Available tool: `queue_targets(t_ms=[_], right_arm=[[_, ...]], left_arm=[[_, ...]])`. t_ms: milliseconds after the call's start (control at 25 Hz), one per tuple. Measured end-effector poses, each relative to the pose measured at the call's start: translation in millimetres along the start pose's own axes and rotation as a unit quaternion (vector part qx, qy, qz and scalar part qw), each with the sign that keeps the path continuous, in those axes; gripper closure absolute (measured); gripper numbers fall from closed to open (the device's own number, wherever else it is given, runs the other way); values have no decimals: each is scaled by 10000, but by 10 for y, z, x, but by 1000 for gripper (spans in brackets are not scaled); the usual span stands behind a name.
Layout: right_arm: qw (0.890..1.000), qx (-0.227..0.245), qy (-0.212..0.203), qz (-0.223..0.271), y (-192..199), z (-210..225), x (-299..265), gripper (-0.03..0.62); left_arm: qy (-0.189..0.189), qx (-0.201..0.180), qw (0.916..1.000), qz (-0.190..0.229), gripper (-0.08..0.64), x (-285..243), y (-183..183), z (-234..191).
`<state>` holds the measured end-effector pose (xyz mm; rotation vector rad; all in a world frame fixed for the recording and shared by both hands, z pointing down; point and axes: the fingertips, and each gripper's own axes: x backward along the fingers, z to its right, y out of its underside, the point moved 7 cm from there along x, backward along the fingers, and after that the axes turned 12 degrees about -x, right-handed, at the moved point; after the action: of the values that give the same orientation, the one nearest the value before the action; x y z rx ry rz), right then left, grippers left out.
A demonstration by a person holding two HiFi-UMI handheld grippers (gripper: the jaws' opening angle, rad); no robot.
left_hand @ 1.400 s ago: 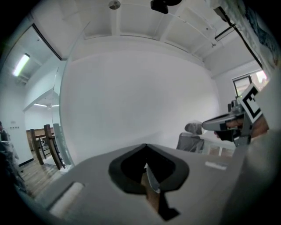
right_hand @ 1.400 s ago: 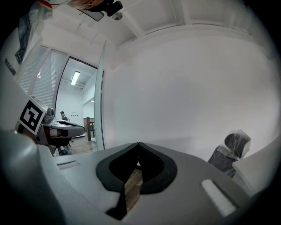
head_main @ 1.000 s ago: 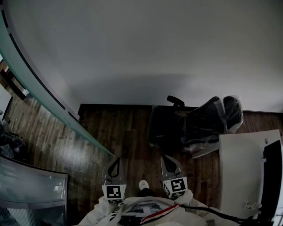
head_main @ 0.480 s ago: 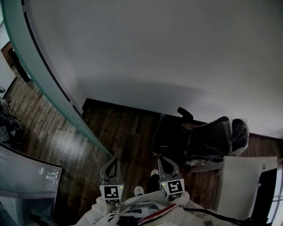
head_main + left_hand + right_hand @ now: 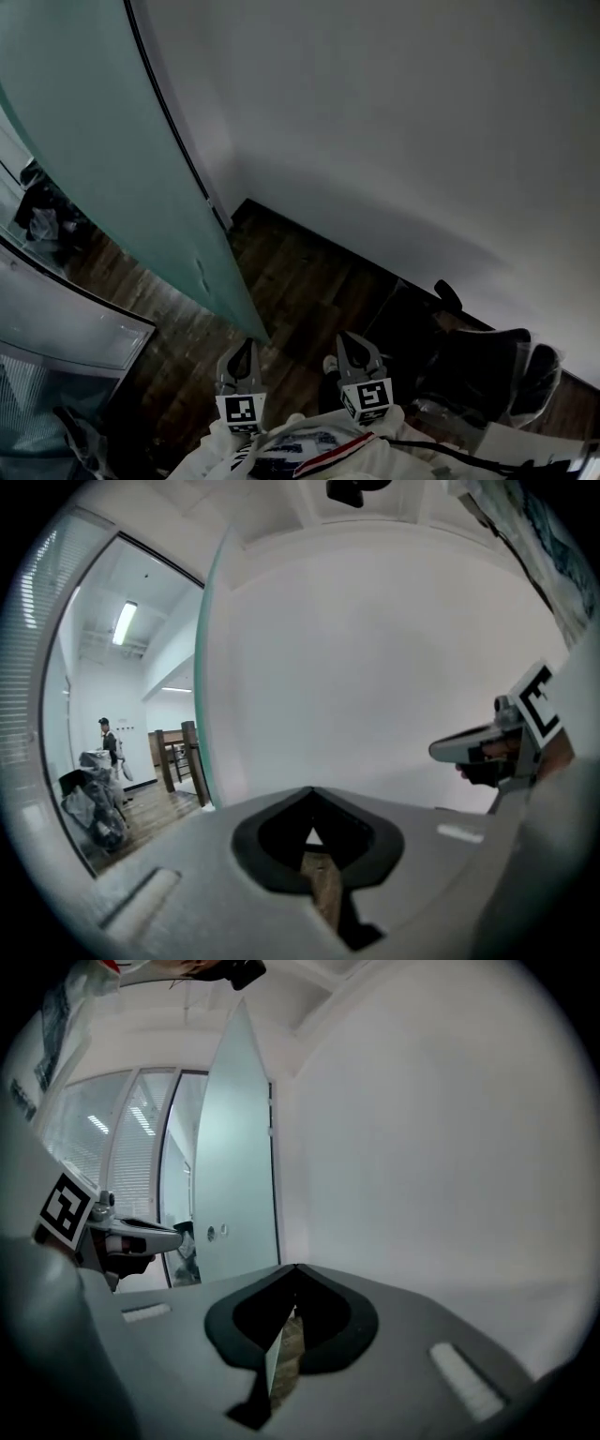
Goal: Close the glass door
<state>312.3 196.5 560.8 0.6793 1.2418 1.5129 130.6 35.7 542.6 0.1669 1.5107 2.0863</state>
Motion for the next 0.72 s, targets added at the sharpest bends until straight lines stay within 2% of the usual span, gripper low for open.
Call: queue_targets(t_ms=[160, 280, 400, 560, 720], right_arm=[[9977, 93, -641, -211, -219, 115, -464, 589], [9926, 221, -1126, -394, -292, 133, -822, 588], [9854, 306, -1575, -564, -318, 77, -1107, 589], [9695, 421, -2279, -802, -307, -64, -1443, 588], [9469, 553, -2990, -1046, -249, -357, -1704, 588]], left_arm=[[-474, 142, 9987, -90, 558, -230, -201, -43], [-895, 84, 9955, -288, 558, -301, -282, -131], [-1307, 202, 9897, -543, 558, -284, -176, -178], [-1968, 333, 9767, -786, 558, -207, -105, -231], [-2713, 497, 9554, -1051, 558, 24, -6, -328]])
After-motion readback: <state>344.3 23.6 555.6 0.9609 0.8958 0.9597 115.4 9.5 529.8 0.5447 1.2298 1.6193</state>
